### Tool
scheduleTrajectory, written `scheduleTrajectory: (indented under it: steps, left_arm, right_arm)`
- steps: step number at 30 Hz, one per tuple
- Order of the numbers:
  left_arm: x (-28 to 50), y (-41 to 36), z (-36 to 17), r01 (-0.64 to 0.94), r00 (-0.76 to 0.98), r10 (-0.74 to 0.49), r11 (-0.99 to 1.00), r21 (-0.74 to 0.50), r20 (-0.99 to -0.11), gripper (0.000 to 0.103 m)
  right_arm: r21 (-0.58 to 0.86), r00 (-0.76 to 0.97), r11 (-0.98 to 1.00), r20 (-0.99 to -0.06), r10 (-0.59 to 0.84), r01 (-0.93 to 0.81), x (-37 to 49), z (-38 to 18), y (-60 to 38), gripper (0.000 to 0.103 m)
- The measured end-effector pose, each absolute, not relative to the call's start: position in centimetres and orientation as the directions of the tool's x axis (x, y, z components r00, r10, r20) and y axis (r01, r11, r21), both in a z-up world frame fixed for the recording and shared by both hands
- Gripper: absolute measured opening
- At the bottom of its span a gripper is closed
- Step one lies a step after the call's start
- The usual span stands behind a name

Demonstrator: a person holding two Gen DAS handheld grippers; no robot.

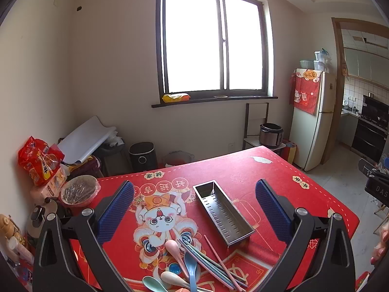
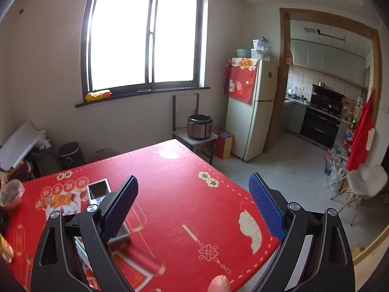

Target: Organize utensils

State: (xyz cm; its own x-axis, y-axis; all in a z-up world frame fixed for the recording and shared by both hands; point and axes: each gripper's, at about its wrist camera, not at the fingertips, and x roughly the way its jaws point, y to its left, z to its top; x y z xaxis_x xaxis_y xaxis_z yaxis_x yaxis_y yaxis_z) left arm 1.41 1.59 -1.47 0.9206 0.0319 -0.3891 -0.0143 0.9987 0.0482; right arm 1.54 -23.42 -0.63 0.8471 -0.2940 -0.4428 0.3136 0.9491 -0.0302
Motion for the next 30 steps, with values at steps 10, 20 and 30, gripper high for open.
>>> scheduleTrajectory:
  steps: [10, 20, 30]
  left_arm:
    - [1.6, 2.0, -1.9, -0.009, 0.903, 0.018, 1.0, 0.023, -0.43, 0.098]
    - [1.4, 3.7, -4.2, -0.134, 0.867, 0.116, 0.991, -0.002, -0.484, 0.098]
    - [0.0, 6.9, -8.5, -0.322, 0.799, 0.29, 0.946, 0.033, -0.527, 0.098]
  right_arm:
    - [0.016, 0.867, 0.986, -0.48, -0.136, 0.163, 2.6, -1.9, -22.2, 0.089]
    - [0.091, 0.834, 0.993, -0.541, 0.107, -0.069, 8.0, -5.5, -21.0, 0.089]
    - [0.226, 0.729, 0.934, -0.584, 0.356, -0.275, 13.2, -11.5, -19.9, 0.089]
